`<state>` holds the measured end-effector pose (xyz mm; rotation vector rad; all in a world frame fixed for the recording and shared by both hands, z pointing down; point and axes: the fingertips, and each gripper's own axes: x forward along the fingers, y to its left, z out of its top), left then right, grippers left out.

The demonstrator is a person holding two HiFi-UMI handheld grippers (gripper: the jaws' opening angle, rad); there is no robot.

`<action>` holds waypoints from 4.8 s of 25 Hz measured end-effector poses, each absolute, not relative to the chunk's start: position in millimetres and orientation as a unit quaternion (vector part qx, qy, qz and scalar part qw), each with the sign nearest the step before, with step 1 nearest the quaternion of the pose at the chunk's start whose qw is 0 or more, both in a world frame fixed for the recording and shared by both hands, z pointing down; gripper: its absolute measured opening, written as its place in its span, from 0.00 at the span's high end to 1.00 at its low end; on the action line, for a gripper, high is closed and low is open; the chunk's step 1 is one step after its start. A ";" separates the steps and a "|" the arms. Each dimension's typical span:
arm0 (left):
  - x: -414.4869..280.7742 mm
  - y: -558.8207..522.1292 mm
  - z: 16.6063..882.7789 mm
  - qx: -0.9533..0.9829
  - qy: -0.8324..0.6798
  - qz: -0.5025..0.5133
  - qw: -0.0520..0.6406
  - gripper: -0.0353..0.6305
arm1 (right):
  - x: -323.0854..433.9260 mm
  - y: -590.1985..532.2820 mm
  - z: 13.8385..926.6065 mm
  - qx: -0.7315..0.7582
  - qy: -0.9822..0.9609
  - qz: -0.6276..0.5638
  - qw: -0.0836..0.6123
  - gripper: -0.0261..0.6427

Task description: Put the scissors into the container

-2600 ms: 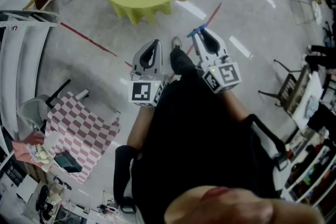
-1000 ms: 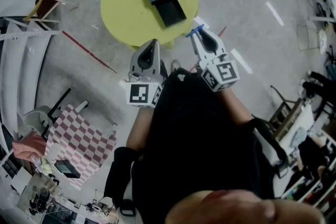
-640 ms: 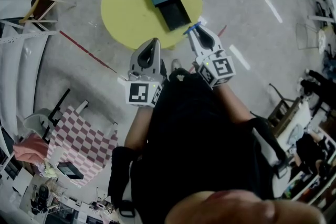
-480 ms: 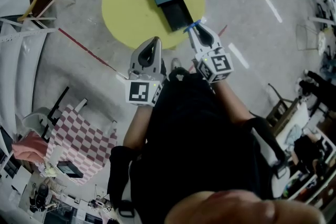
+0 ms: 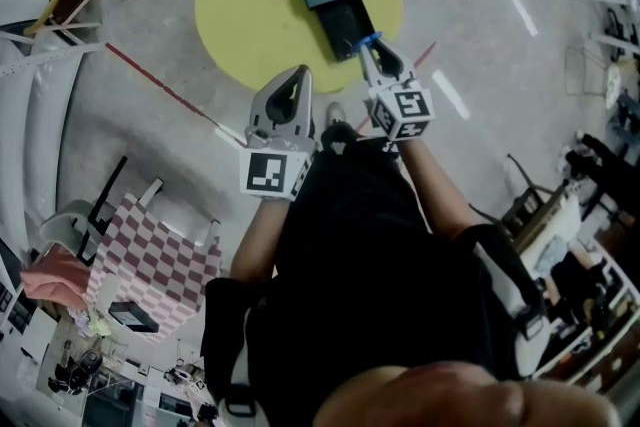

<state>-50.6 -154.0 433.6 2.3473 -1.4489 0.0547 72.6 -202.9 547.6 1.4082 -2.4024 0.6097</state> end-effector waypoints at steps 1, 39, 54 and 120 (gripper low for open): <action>-52.2 -155.6 435.7 0.835 -0.515 0.021 0.192 0.95 | 72.3 -205.2 554.1 0.490 -0.832 0.214 0.149 0.85; -77.0 -197.6 472.3 0.826 -0.511 0.033 0.235 0.95 | 69.4 -229.5 711.7 0.476 -0.775 0.300 0.287 0.85; -84.2 -200.7 467.9 0.820 -0.522 0.029 0.233 0.95 | 65.0 -255.0 739.0 0.466 -0.762 0.322 0.314 0.85; -54.8 -153.0 449.2 0.826 -0.525 0.027 0.203 0.95 | 65.4 -256.8 676.1 0.479 -0.766 0.305 0.301 0.95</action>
